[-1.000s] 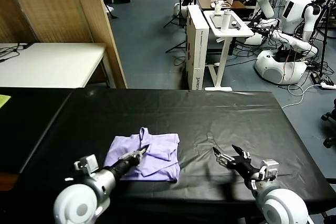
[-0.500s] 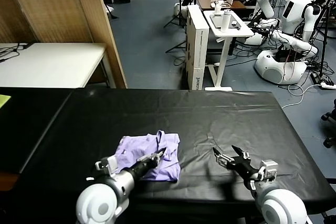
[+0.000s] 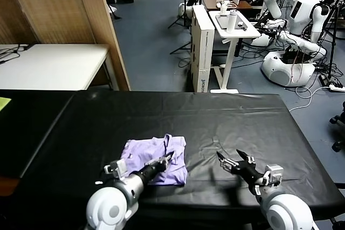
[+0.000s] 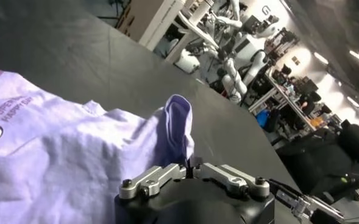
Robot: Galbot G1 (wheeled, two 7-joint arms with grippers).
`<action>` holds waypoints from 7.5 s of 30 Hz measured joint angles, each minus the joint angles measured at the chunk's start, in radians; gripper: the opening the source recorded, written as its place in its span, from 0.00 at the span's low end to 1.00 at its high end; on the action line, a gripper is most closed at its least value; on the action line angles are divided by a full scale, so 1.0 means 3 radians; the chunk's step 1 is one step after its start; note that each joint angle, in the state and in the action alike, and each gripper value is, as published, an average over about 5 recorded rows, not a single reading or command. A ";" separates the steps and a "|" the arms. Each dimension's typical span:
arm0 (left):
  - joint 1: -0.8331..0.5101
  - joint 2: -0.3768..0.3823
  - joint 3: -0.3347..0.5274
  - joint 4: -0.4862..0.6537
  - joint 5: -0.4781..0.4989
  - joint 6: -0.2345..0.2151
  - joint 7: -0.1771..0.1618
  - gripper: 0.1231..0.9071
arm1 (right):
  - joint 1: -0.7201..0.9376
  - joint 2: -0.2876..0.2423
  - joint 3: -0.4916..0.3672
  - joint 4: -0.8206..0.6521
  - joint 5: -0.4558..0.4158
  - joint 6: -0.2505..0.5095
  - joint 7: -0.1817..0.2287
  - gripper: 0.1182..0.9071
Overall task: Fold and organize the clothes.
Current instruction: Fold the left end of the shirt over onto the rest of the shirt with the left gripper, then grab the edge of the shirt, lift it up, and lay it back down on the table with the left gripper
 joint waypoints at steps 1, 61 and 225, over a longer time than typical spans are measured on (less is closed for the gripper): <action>0.0015 -0.0017 0.0002 -0.0015 0.0008 0.0000 0.0001 0.57 | 0.0030 -0.0020 -0.0023 -0.0001 0.0045 -0.0011 -0.0001 1.00; 0.0269 0.0130 -0.0758 -0.0308 0.0514 0.0000 0.0144 1.00 | 0.1984 -0.0676 -0.2656 -0.0152 -0.1328 -0.0028 -0.0929 0.10; 0.0677 0.1528 -0.2214 -0.0139 0.0824 -0.0811 0.0526 0.08 | 0.0025 0.0184 -0.0372 -0.0046 -0.0565 0.0277 -0.0301 1.00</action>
